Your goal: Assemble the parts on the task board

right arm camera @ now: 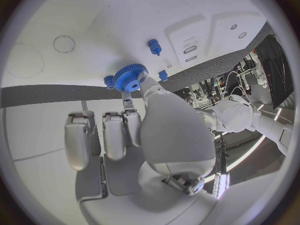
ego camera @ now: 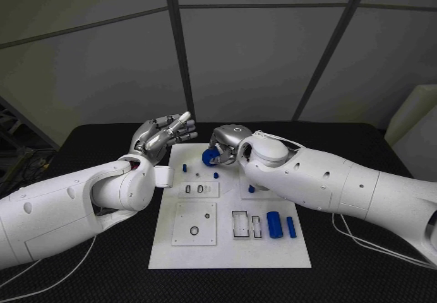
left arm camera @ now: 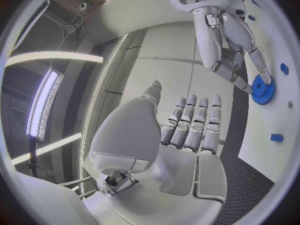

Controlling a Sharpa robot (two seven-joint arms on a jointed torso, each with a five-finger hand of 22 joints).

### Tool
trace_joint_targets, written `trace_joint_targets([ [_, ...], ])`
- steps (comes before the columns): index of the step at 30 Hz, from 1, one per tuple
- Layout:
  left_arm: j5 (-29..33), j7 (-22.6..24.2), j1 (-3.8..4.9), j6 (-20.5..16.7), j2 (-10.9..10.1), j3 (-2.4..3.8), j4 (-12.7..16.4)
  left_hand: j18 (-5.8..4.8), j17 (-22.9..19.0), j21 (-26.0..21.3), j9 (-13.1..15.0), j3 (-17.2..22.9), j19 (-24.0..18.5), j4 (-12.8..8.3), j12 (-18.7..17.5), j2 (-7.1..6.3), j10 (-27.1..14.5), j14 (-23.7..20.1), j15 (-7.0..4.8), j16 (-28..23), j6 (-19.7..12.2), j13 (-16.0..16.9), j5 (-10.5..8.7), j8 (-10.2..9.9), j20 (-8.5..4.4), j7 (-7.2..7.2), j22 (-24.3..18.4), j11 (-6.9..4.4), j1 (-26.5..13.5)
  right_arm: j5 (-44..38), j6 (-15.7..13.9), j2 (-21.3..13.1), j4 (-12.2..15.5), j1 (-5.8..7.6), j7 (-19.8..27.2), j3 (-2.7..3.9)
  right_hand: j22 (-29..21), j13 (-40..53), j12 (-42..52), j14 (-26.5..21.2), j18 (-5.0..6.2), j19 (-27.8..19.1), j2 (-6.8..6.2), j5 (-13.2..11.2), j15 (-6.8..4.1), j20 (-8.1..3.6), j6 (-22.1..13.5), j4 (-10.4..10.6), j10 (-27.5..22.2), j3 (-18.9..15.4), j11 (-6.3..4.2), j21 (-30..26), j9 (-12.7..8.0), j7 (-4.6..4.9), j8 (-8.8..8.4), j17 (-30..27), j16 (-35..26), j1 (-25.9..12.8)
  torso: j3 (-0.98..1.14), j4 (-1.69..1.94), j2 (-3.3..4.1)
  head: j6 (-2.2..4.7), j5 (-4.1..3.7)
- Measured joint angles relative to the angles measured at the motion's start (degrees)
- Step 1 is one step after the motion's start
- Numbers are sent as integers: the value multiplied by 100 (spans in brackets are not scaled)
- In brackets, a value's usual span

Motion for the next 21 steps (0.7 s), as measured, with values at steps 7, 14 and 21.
trace_joint_targets([
  [7, -1, 0, 2, 0, -1, 0, -1, 0, 0, 0, 0, 0, 0, 0, 0, 0, 0, 0, 0, 0, 0, 0, 0, 0, 0, 0, 0, 0, 0, 58, 2, 23, -79, -6, 11, -27, 0, 0, -152, 6, 1, 4, -112, -125, 51, 101, -440, 70, -1, -68, 82, 0, -160, 104, -13, 0, 0, -164, 0, 0, 0, -4, 3],
  [14, -1, -1, 4, 0, -5, 0, -2, 0, 0, 0, 0, 0, 0, 0, 0, 0, 0, 0, 0, 1, 0, 0, 0, 0, 0, 0, 1, 0, 0, 109, 9, 24, -101, -6, 17, -32, 0, 0, -187, 6, 1, -17, -183, -125, 92, 121, -514, 94, -21, -92, 102, 0, -195, 111, -13, 0, 0, -171, -1, 1, -1, -9, 3],
  [21, -2, -4, 7, 0, -14, 0, -1, 0, 0, 0, -3, 0, 0, 0, 0, 0, 0, 0, 0, 3, 0, 0, 0, 0, 0, 0, 1, 0, 0, 188, 19, -35, -31, -6, 38, -34, 0, 0, -187, 6, 1, -17, -209, -125, 92, 121, -499, 177, -21, -126, 102, 0, -211, 102, -13, 5, 0, -263, 3, 1, -1, -8, 4],
])
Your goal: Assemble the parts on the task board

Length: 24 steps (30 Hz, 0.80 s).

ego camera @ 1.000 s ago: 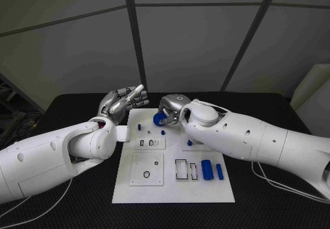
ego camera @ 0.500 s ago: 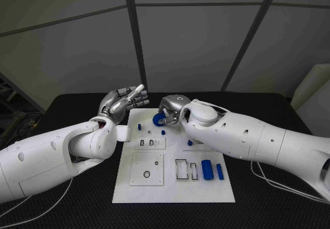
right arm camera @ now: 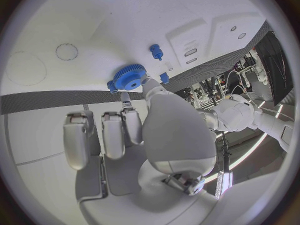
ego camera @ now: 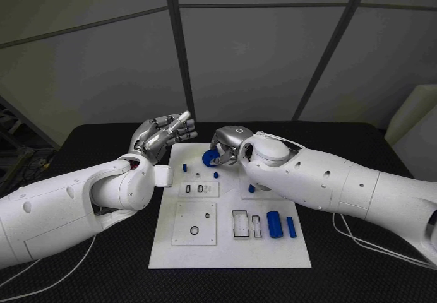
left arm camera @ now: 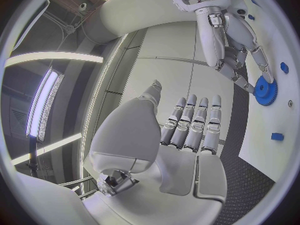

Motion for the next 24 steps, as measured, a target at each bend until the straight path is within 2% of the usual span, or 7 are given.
trace_joint_targets([
  [2, 0, -1, 1, 0, -1, 0, 1, 0, 0, 0, -2, 0, 0, 0, 0, 0, 0, 0, 0, 0, 0, 0, 0, 0, 0, 0, -2, 0, 0, 29, -23, -48, 54, 0, 13, -1, 0, 0, 25, 0, 0, 0, 29, 0, 0, 0, 37, 12, 0, -12, 0, 0, 0, -2, 0, 0, 0, -29, 1, 0, -1, 4, 5],
  [8, -1, -4, 1, 0, -29, 0, -2, 0, 0, 0, -1, 0, 0, 0, 0, 0, 0, 0, 0, 0, 0, 0, 0, 0, 0, 0, -4, 0, 0, 195, -138, -245, 214, 0, 97, -1, 5, 0, 72, 0, 0, 0, -5, 0, 0, 0, 77, 98, 0, -31, 0, 0, -19, -4, 0, -1, 26, -123, 8, -5, -5, 18, 33],
  [14, -1, -5, 4, 0, -28, 0, -24, 0, 0, 0, -1, 0, 0, 0, 0, 0, 0, 0, 0, 0, 0, 0, 0, 0, 0, 0, -4, 0, 0, 424, -135, -279, 232, 0, 163, -1, 4, 0, 72, 0, 0, 0, -51, 0, 0, 0, 58, 296, 0, -39, 0, 0, -82, 15, 0, -1, 26, -266, 7, -7, -4, 16, 15],
  [19, -1, -6, 4, 0, -22, 0, -35, 0, 0, 0, -1, 0, 0, 0, 0, 0, 0, 0, 0, 0, 0, 0, 0, 0, 0, 0, -4, 0, 0, 555, -106, -234, 210, 0, 181, -1, 4, 0, 72, 0, 0, 12, -39, 0, 0, 12, 35, 334, 0, -33, 0, 0, -95, -2, 0, -1, 26, -278, 4, 8, 0, 1, 4],
  [24, -1, -8, 4, 0, -15, 0, -36, 0, 0, 0, -1, 0, 0, 0, 0, 0, 0, 0, 0, 0, 0, 0, 0, 0, 0, 0, -4, 0, 0, 645, -38, -182, 123, -1, 185, -1, 3, 0, 72, 0, 0, 20, -39, 0, 0, 19, 35, 350, 0, -17, 0, 0, -103, -2, 0, -2, 26, -278, -3, 8, 1, -15, 4],
])
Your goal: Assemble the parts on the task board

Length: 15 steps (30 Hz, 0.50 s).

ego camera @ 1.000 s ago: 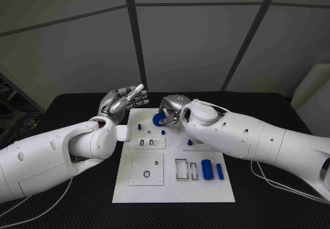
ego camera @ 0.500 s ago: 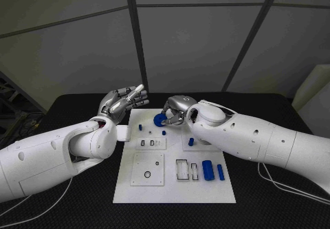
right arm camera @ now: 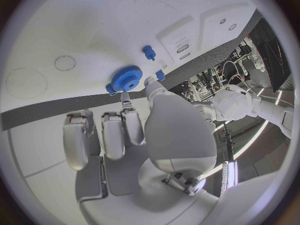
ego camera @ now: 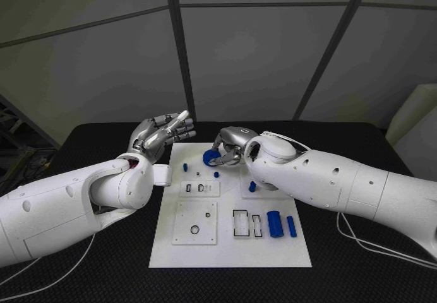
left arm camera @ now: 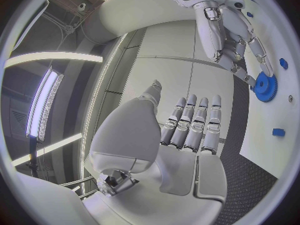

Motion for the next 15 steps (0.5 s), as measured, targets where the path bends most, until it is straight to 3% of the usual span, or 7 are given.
trace_joint_targets([
  [9, 0, -4, 1, 1, 1, 0, 2, 0, 0, 0, 0, 0, 0, 0, 0, 0, 0, 0, 0, 0, 0, 0, 0, 0, 0, 0, 0, 0, 0, 97, 216, 56, -111, 4, -14, 4, -1, 0, -2, 0, 0, 0, 22, 0, 0, 0, -21, 42, 0, 6, 0, 0, -17, 20, 0, 0, 0, -22, -2, 0, 0, -11, 5],
  [15, -1, -5, 5, 1, -5, 0, 0, 0, 0, 0, 1, 0, 0, 0, 0, 0, 0, 0, 0, 0, 0, 0, 0, 0, 0, 0, 1, 0, 0, 133, 117, 5, -65, 4, -38, 2, -1, 0, 35, 0, 0, 0, 54, 130, 0, 0, -40, 65, 0, 28, 0, 0, -41, 1, 0, -1, -1, -53, -1, -2, -1, -10, 12],
])
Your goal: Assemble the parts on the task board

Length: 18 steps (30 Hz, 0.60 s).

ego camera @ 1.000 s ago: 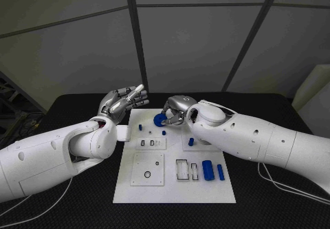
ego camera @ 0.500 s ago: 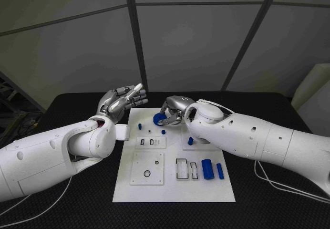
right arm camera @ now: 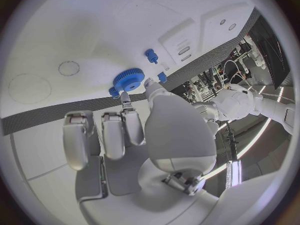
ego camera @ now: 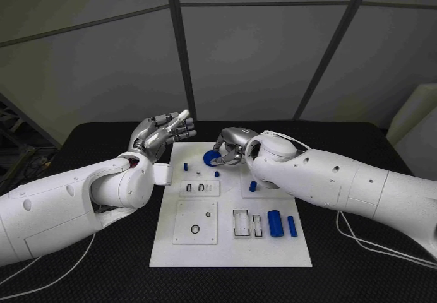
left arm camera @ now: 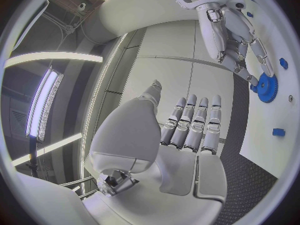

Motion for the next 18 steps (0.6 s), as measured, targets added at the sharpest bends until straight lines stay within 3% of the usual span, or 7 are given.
trace_joint_targets([
  [5, 0, -2, 0, 0, -8, 0, 1, 0, 0, 0, 0, 0, 0, 0, 0, 0, 0, 0, 0, 0, 0, 0, 0, 0, 0, 0, 0, 0, 0, 84, -432, -245, 209, -33, 97, -3, 0, 0, 0, 0, 0, 0, -26, 35, 0, 0, 0, -25, 22, 25, 21, 0, -16, 0, 0, 0, 0, 26, 4, -10, -4, 8, 12],
  [10, -1, -4, 1, 2, -32, -1, 2, 0, 0, 0, 0, 0, 0, 0, 0, 0, 0, 0, 0, 0, 0, 0, 0, 0, 0, 0, 0, 0, 0, 364, -926, -729, 652, -47, 468, -3, -1, 0, 0, 0, 0, 0, -15, 35, 0, 0, 0, -49, 21, 49, 21, 0, -20, 0, 0, 0, 0, 94, 10, -10, -6, 19, 13],
  [14, -1, -5, 1, 2, -71, -1, 2, 0, 0, 0, 0, 0, 0, 0, 0, 0, 0, 0, 0, 0, 0, 0, 0, 0, 0, 0, 0, 0, 0, 857, -1201, -1327, 1043, -49, 914, -2, -1, 0, -208, 0, 0, 0, -73, 35, 0, 0, 80, -115, 21, 92, 21, -146, -24, -5, 27, -1, -119, 217, 11, -19, -11, 24, 24],
  [18, -1, -6, 1, 2, -86, -1, 5, 0, 0, 0, 1, 0, 0, 0, 0, 0, 0, 0, 0, 0, 0, 0, 0, 0, 0, 0, 1, 0, 0, 1479, -1332, -1872, 1205, -50, 1332, -2, -1, 0, -262, 0, 0, 0, -153, 35, 0, 0, 147, -297, -17, 118, 24, -197, -34, -20, 36, -1, -135, 413, 14, -52, -20, 42, 32],
])
